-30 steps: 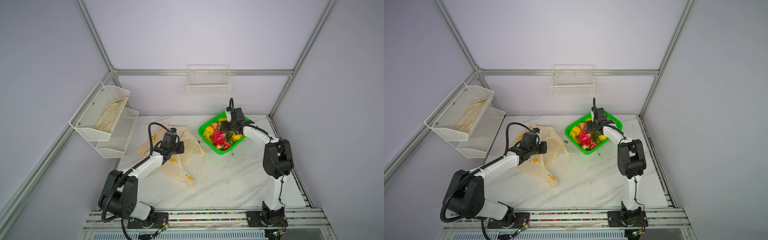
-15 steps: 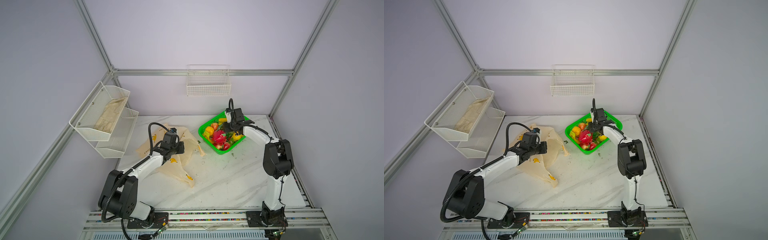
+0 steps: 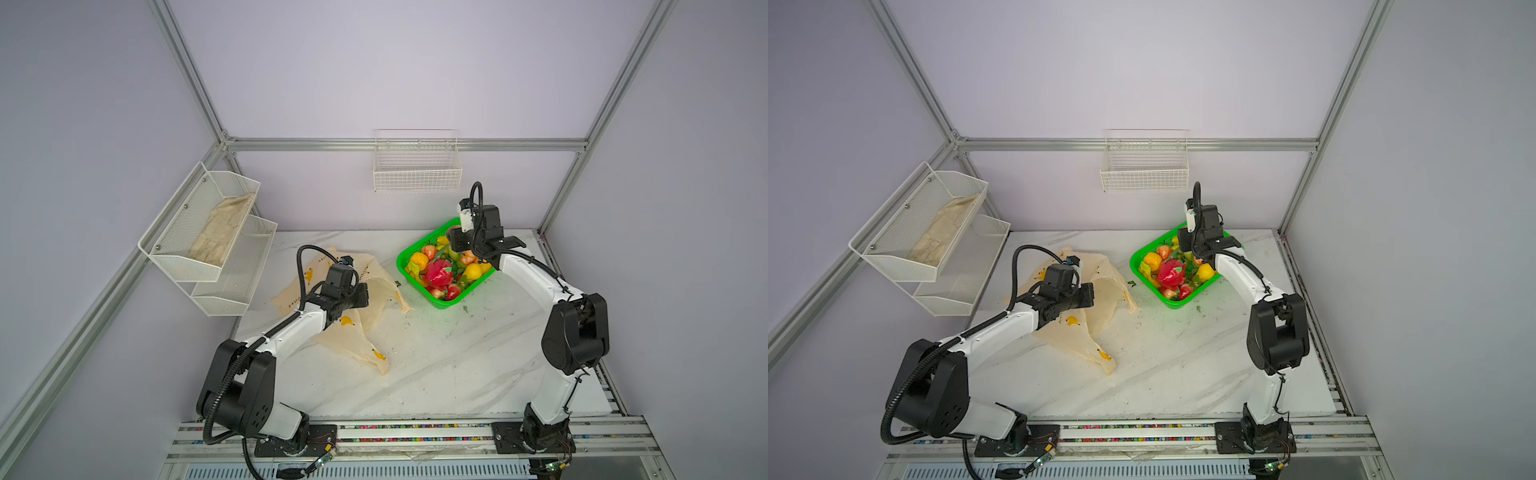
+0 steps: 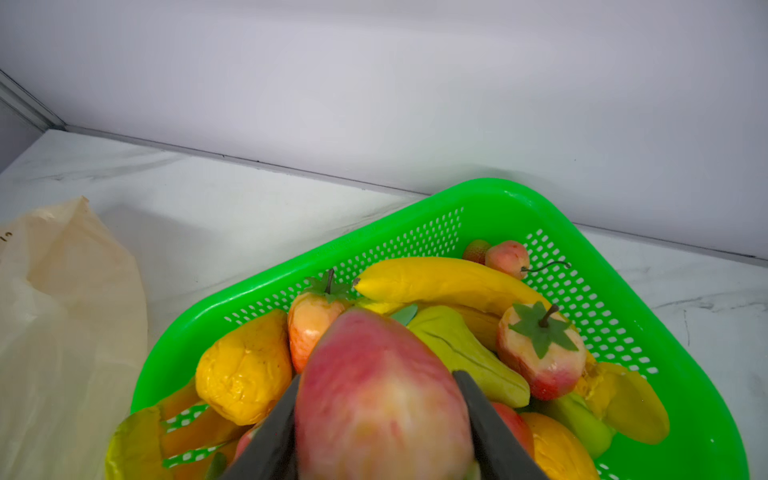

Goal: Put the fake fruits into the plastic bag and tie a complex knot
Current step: 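Move the right gripper into the green basket and grasp a red pear, then carry the red pear into the bag mouth held by the left gripper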

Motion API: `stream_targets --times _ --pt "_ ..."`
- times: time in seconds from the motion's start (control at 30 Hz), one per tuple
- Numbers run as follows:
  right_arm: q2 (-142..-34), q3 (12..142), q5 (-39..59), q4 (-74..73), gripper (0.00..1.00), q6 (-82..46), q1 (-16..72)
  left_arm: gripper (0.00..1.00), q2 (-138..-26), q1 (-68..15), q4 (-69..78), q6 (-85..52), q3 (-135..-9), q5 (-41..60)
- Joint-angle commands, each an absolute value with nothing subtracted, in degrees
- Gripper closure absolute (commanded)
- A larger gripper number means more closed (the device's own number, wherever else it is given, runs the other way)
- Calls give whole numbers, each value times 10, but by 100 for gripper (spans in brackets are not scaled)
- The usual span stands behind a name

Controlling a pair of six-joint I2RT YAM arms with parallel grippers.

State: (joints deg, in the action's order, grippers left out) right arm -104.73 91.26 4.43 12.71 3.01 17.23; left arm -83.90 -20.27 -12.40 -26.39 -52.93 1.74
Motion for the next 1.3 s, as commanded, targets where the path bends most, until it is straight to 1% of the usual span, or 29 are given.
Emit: stream_targets --times 0.0,0.13,0.27,0.33,0.4,0.53,0.67,0.7,0.8,0.87,0.97,1.1,1.2,1.27 --pt "-1034 897 59 116 54 22 170 99 -834 -200 -115 -268 -588 27" --pt "-988 857 94 96 57 4 170 98 -833 -200 -115 -272 -590 33" --pt "-908 755 212 28 60 -34 188 98 -829 -200 -118 -288 -591 41" --pt "-865 705 238 10 60 -30 223 98 -826 -200 -122 -298 -592 45" --pt "-827 656 249 -3 60 -22 277 98 -823 -200 -122 -307 -591 48" --pt "-812 595 260 -47 61 -21 377 98 -818 -200 -124 -320 -591 56" --pt "-820 548 233 -101 62 1 460 98 -815 -200 -128 -335 -593 81" --pt "-822 538 227 -118 62 6 476 98 -792 -200 -128 -337 -593 89" --pt "-829 518 186 -152 62 17 510 98 -779 -200 -128 -345 -594 112" --pt "-834 504 140 -172 64 7 514 99 -769 -200 -129 -350 -593 128" --pt "-842 498 43 -169 67 -5 514 99 -753 -200 -132 -367 -587 148" --pt "-826 492 -70 -159 68 -20 514 99 -732 -201 -136 -395 -582 206" --pt "-811 488 -102 -150 68 -26 513 98 -719 -202 -135 -415 -581 247" --pt "-813 487 -79 -149 68 -17 513 98 -711 -206 -132 -422 -581 262"
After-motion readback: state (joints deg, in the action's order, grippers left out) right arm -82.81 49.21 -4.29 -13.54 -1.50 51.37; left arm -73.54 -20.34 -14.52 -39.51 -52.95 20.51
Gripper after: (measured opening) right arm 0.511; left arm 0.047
